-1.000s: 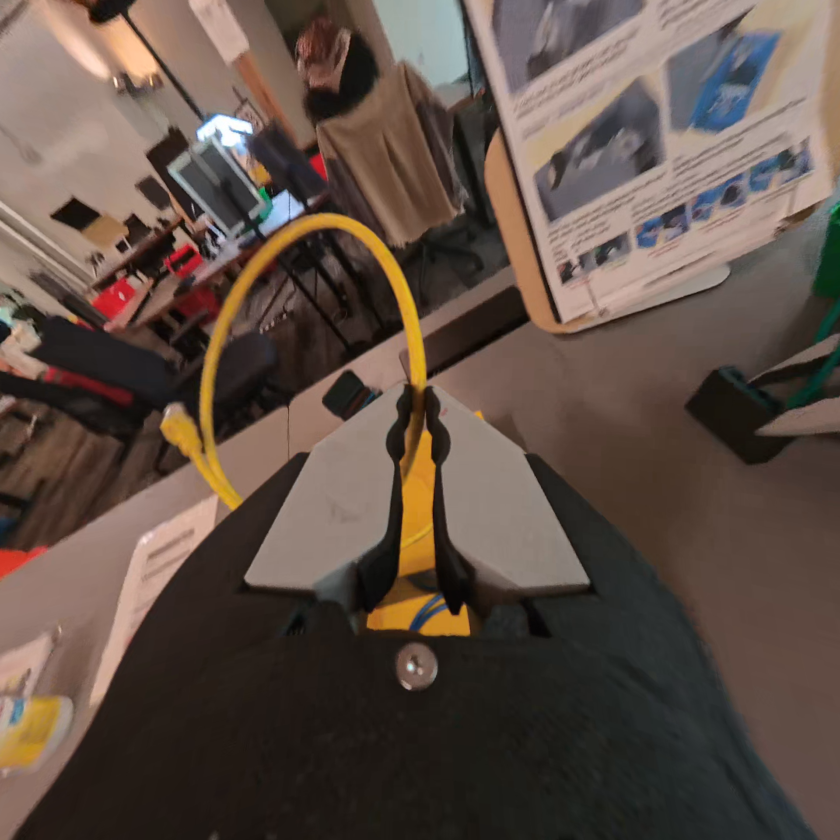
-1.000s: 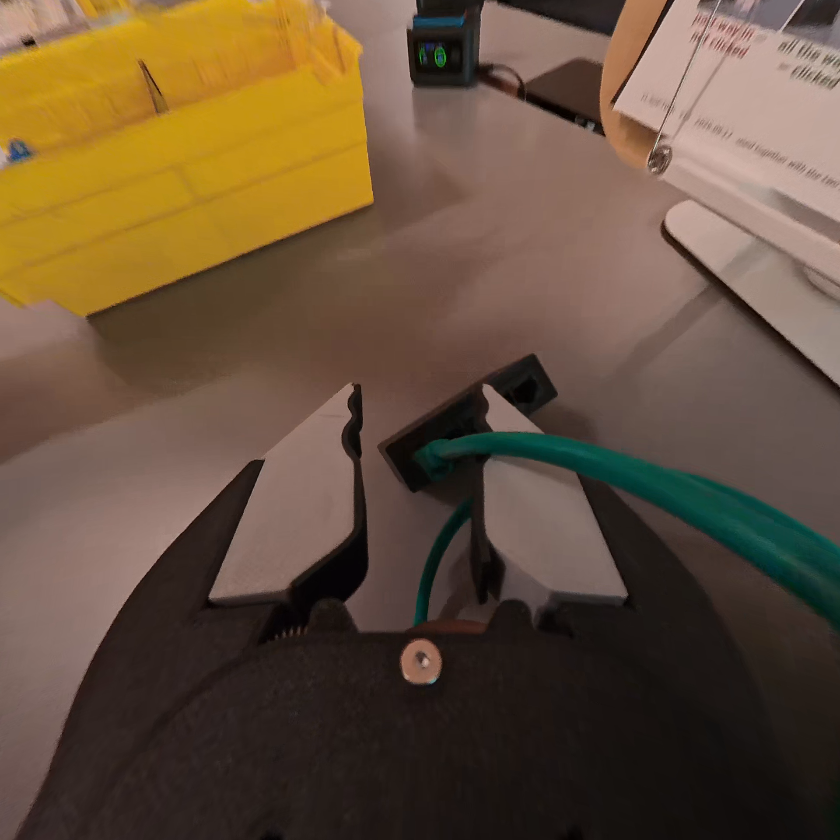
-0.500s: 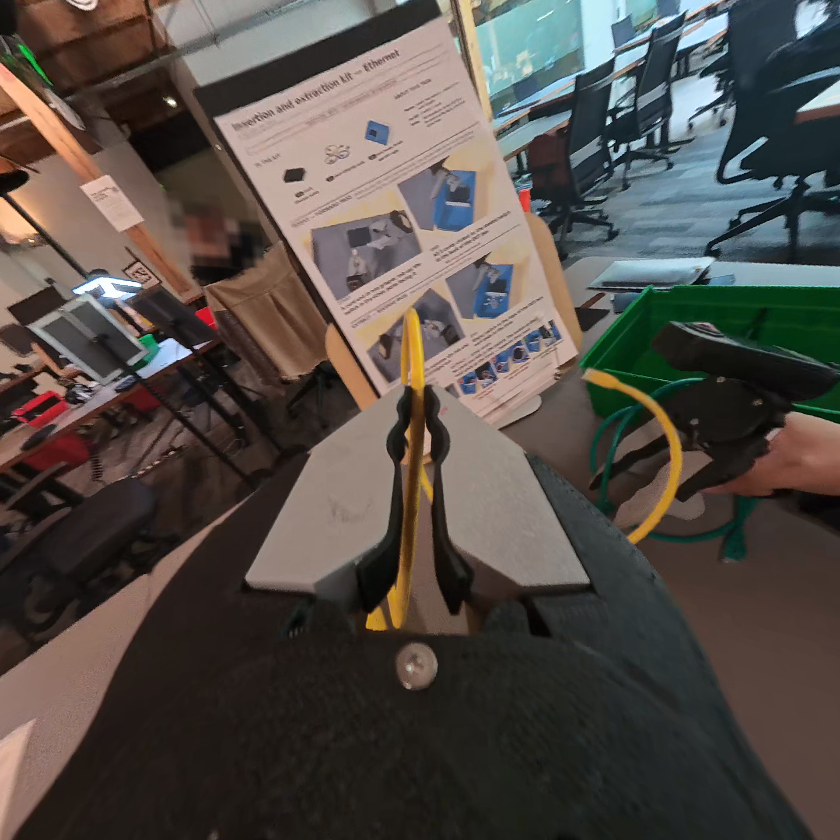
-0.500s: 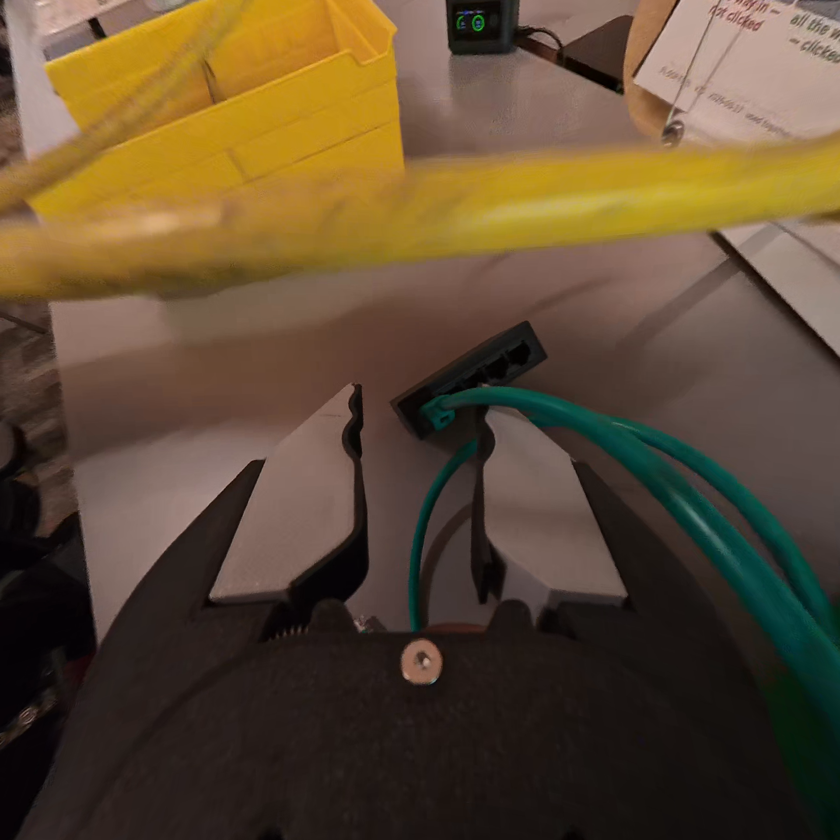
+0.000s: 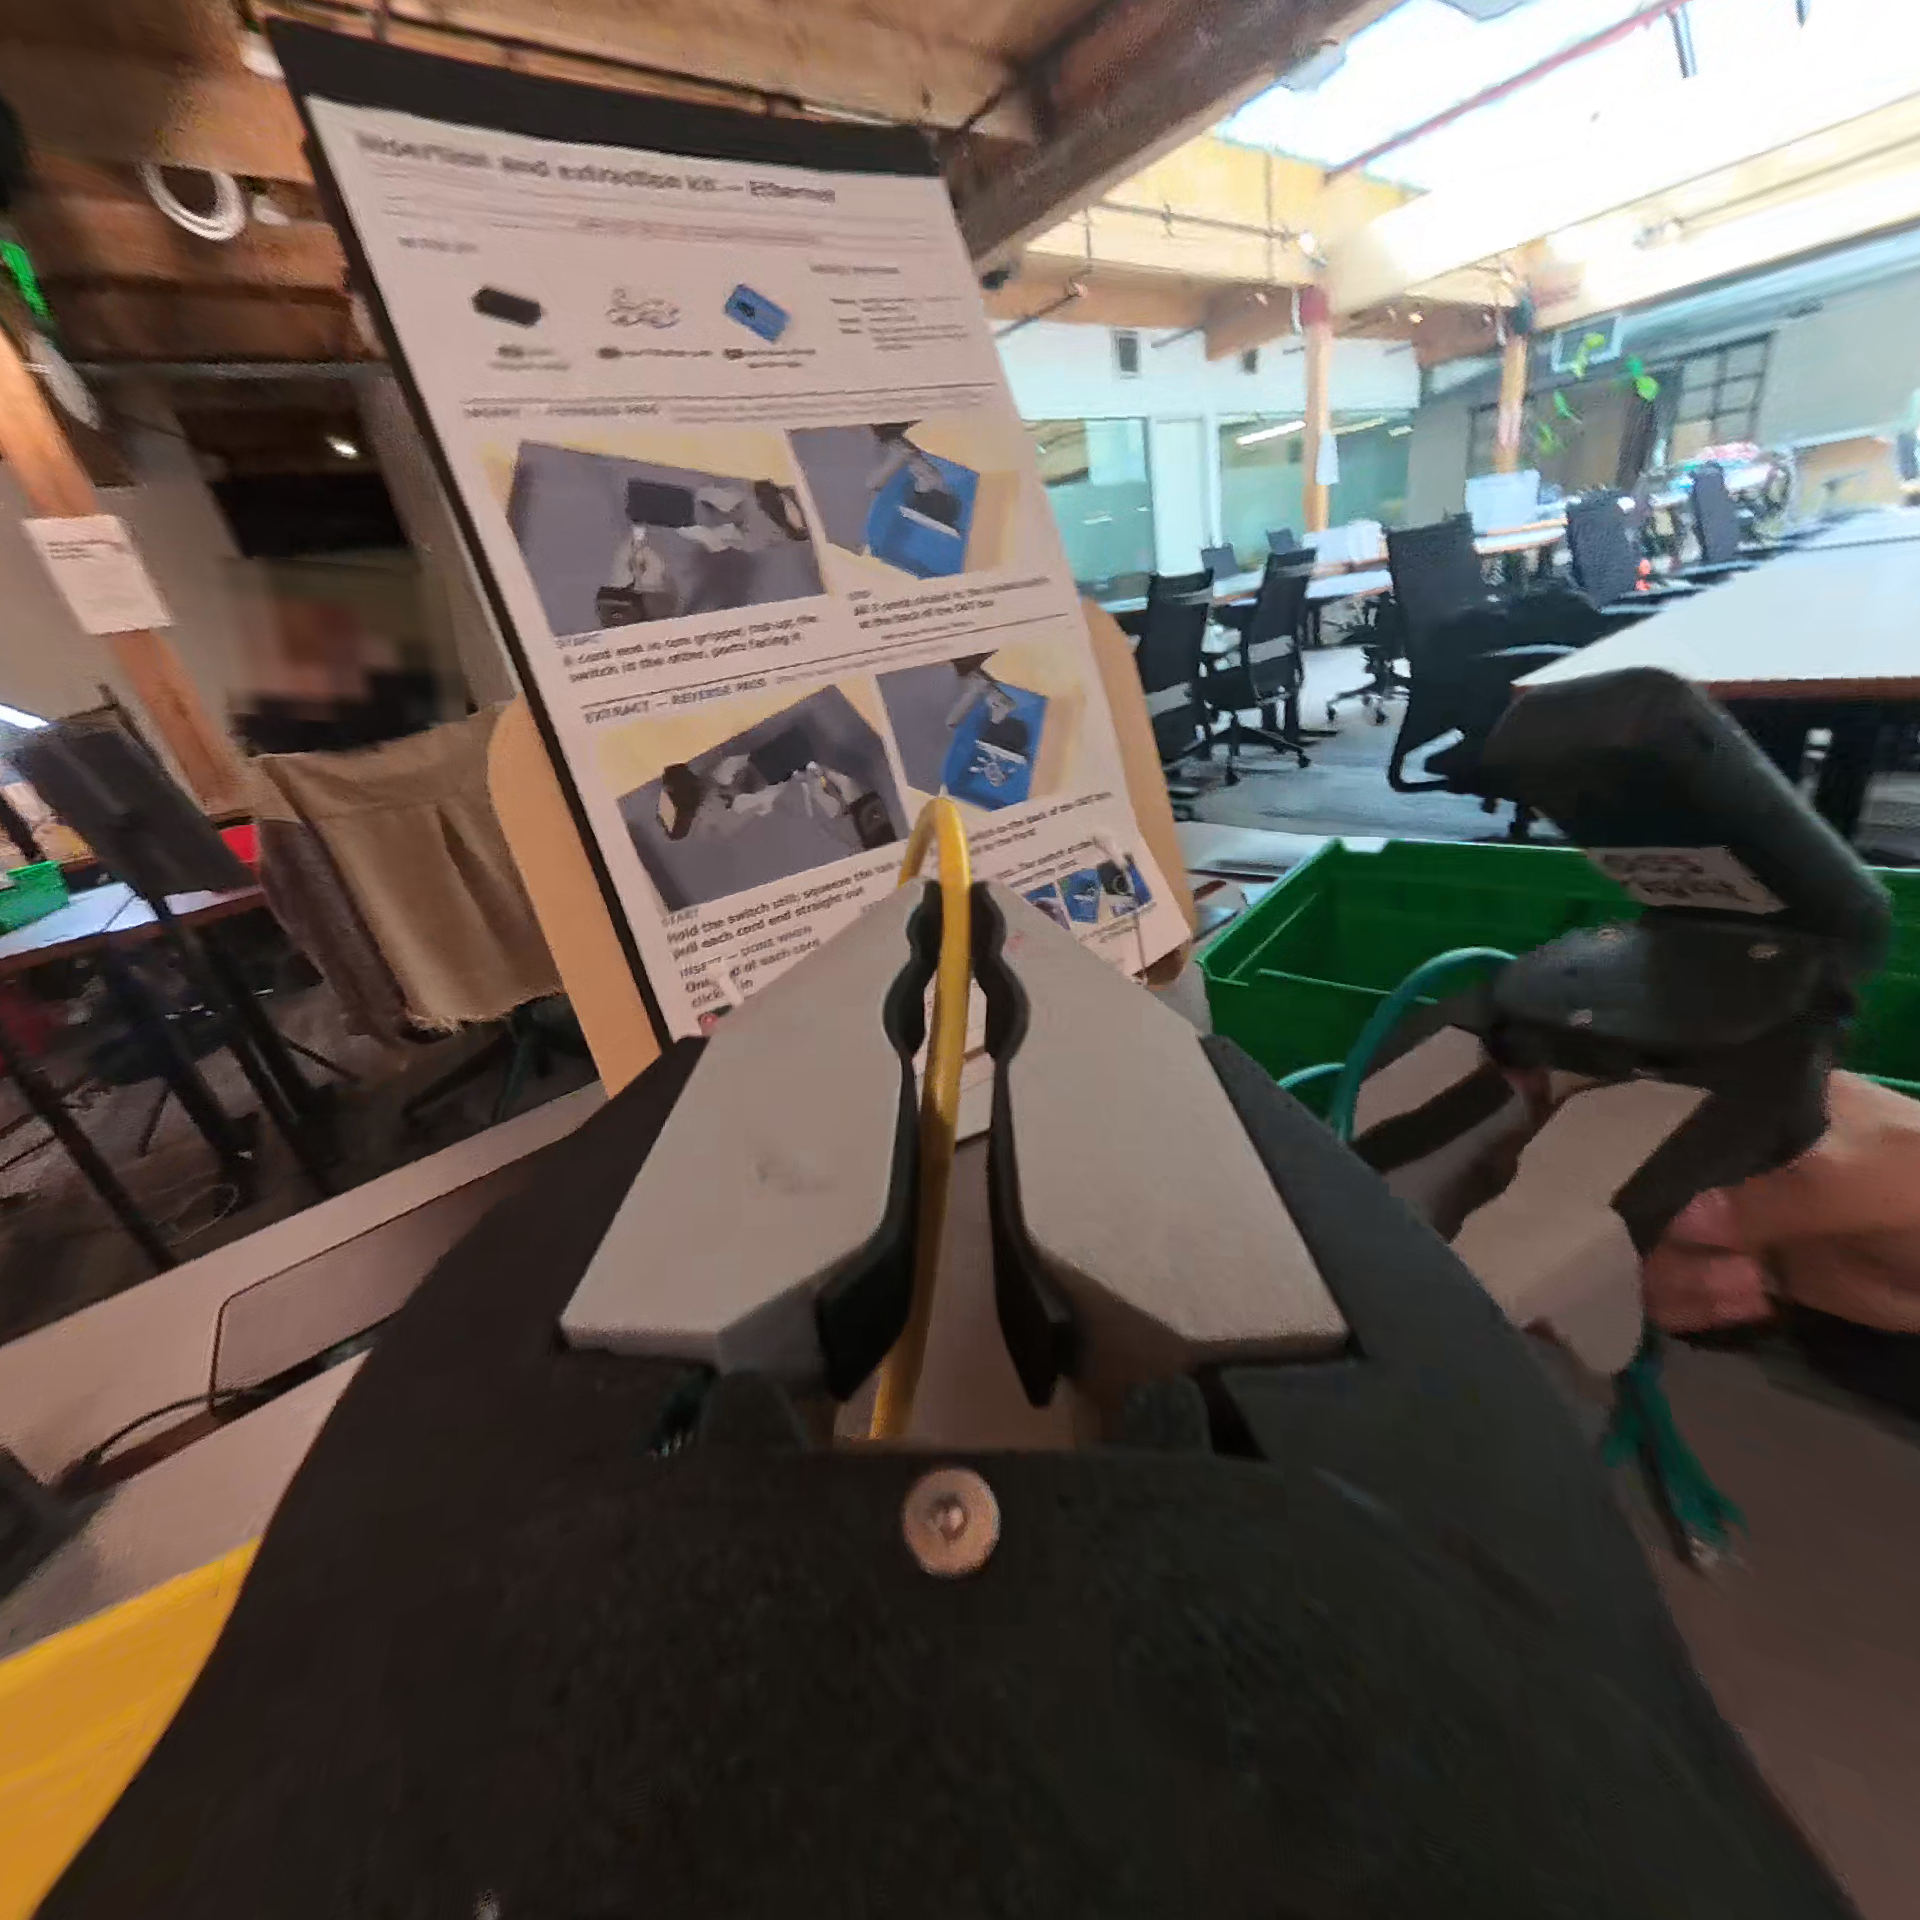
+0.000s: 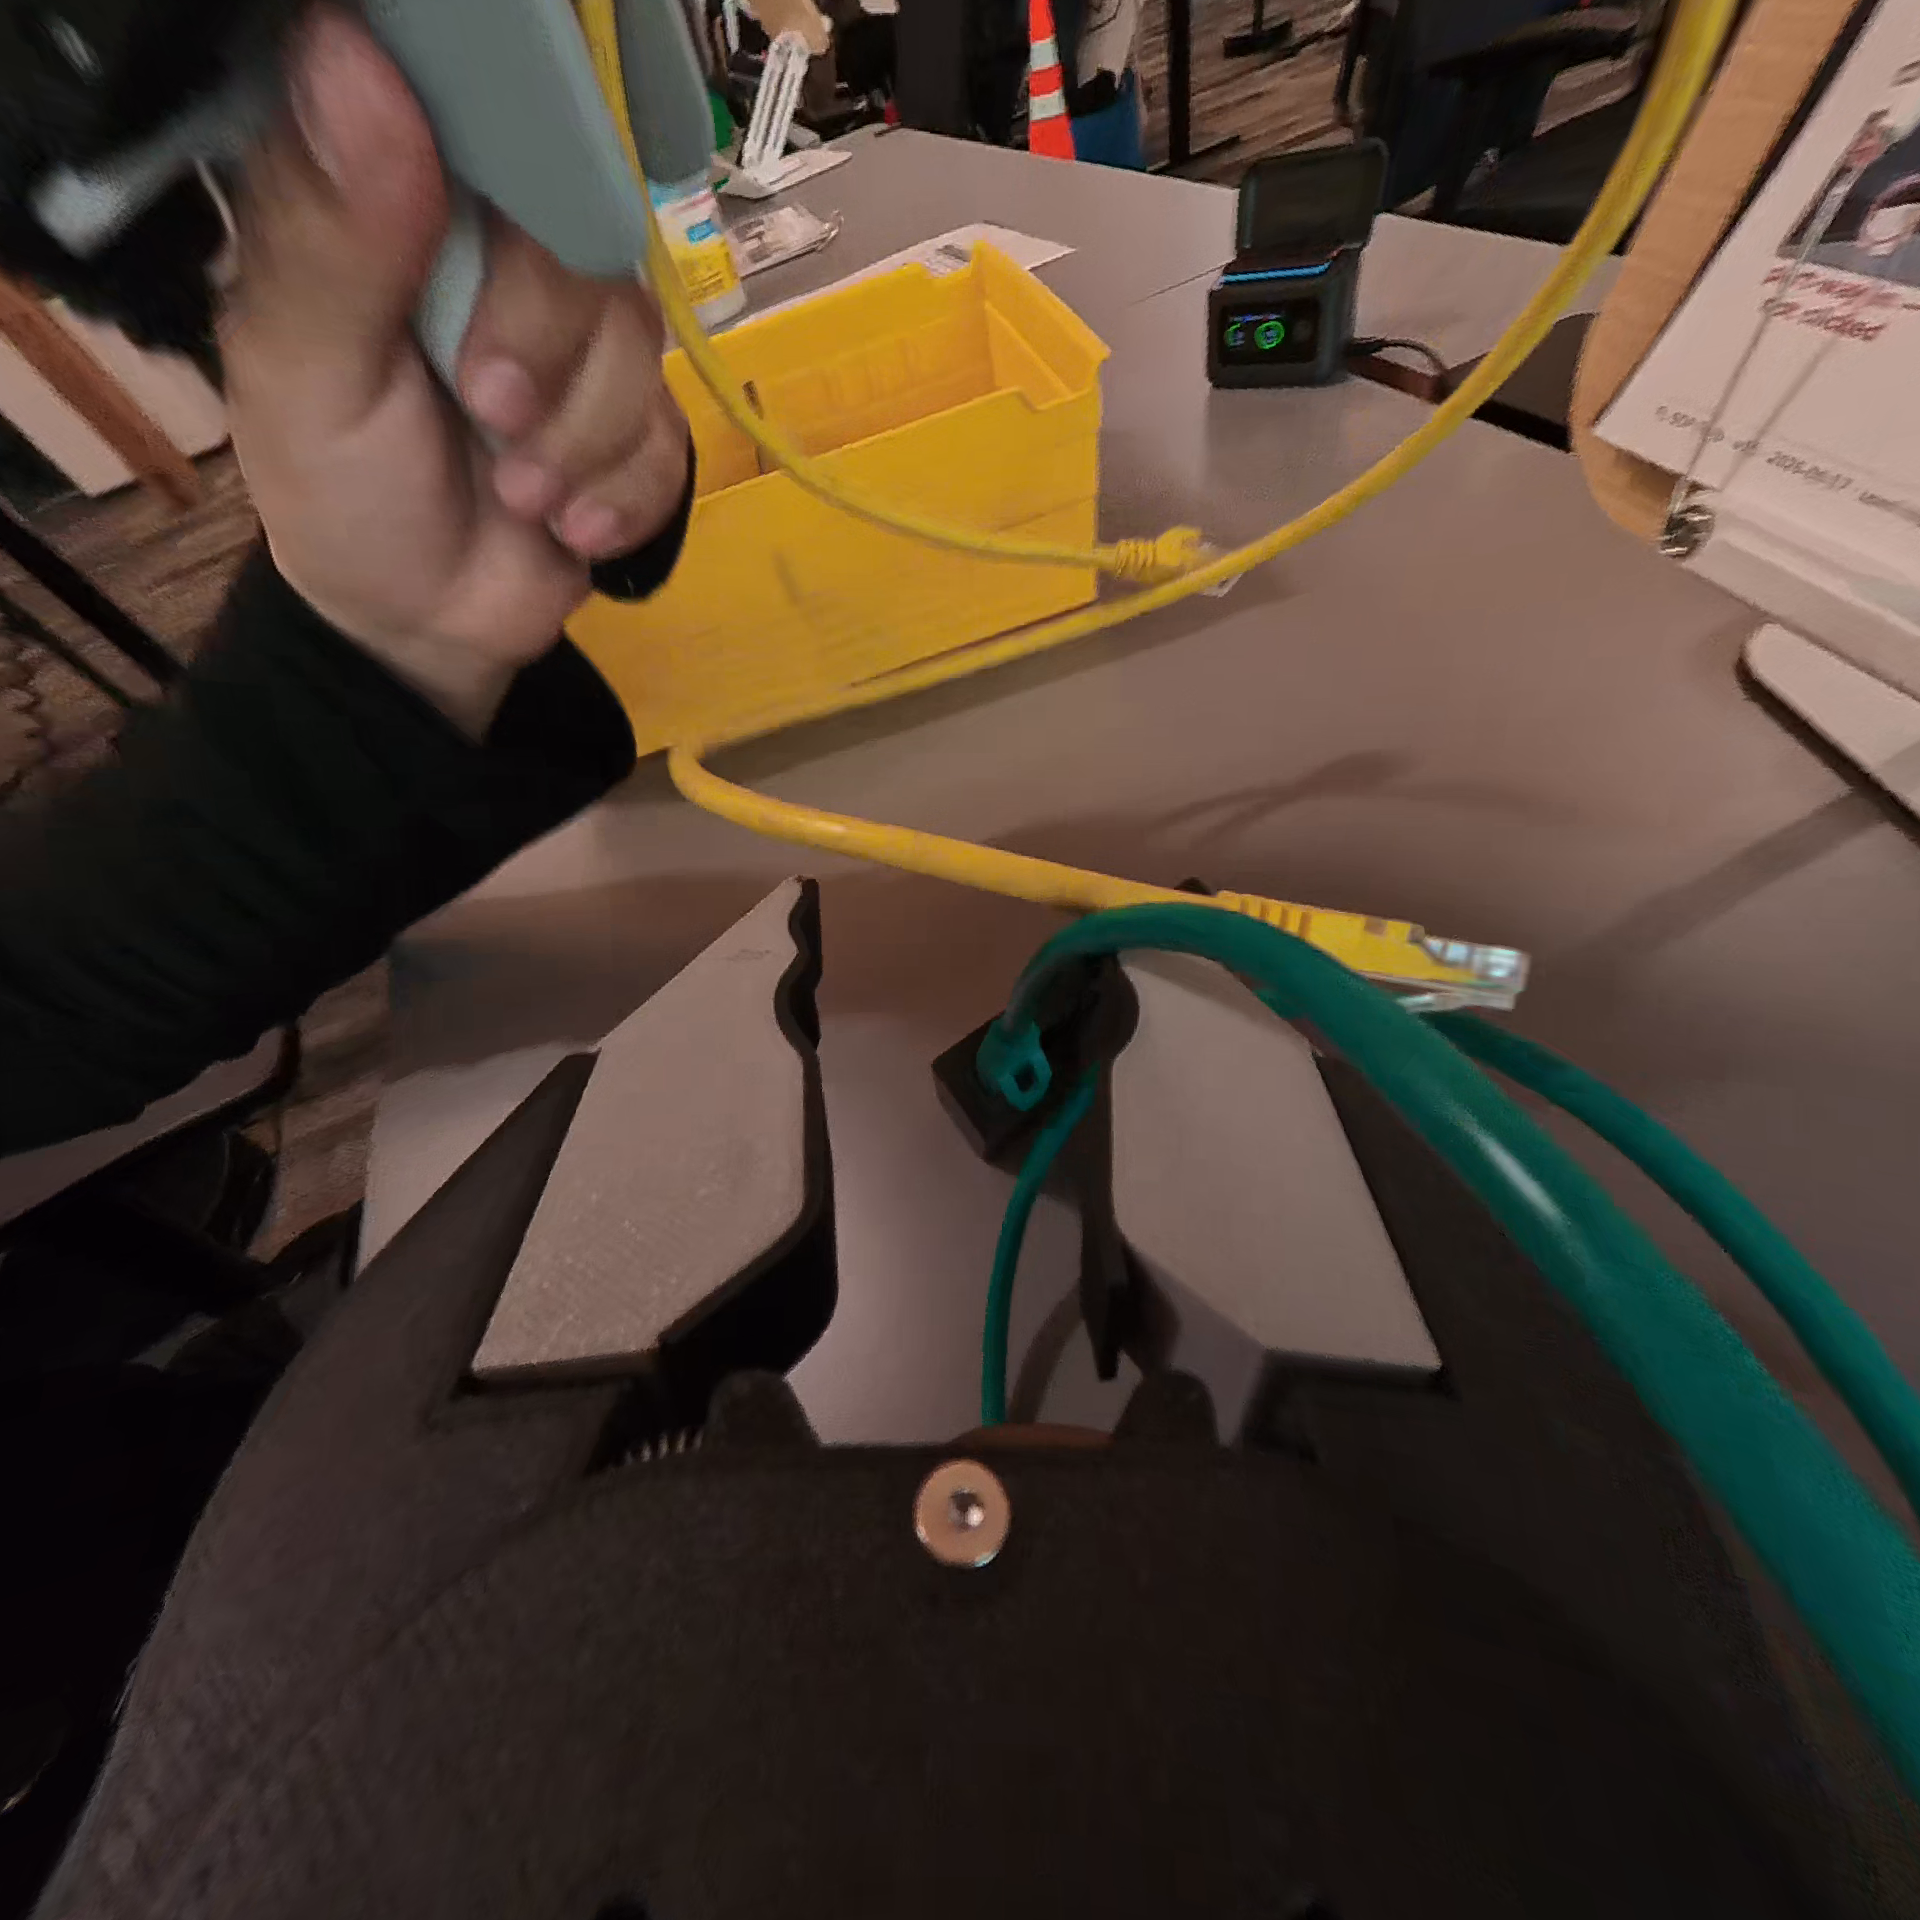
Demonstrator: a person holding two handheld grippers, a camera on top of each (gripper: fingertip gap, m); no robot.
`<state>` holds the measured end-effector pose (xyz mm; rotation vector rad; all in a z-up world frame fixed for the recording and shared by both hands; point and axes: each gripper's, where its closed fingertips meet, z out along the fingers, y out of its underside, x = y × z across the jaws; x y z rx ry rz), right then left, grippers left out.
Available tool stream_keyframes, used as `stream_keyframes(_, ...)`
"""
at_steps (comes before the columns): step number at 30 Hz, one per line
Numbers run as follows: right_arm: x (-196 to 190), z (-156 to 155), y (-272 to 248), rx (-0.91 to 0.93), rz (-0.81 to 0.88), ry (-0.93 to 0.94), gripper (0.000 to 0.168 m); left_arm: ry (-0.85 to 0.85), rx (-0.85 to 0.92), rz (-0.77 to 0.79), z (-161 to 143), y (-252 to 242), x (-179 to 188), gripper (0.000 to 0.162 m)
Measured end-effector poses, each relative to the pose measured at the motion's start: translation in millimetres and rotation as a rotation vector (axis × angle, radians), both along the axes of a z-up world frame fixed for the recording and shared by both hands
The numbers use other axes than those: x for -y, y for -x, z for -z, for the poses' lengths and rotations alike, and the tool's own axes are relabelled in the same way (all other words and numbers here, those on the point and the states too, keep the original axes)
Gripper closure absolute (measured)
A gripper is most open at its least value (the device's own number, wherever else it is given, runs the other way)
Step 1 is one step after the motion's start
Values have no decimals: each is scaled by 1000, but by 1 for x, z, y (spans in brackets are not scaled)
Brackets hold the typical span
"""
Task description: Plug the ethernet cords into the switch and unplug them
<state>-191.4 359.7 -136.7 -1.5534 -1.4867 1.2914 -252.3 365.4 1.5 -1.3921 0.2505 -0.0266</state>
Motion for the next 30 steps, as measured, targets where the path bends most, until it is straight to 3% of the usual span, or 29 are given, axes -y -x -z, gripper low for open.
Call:
stream_keyframes(5,-19,-1,1,-49,76,22,121,78,31,-4,63,5,-20,158)
stream_keyframes(11,-30,0,4,-83,130,42,121,246,-134,3,111,-6,-34,158)
stream_keyframes(18,-45,9,4,-84,205,54,123,254,-73,55,109,-16,-29,139)
stream_keyframes(24,-49,11,4,-80,226,51,124,57,-88,210,75,-45,-1,136)
stream_keyframes(26,-49,9,3,-88,233,50,124,107,-119,285,82,-59,3,140)
stream_keyframes(30,-51,7,2,-92,242,56,125,272,-218,300,114,-68,-1,129)
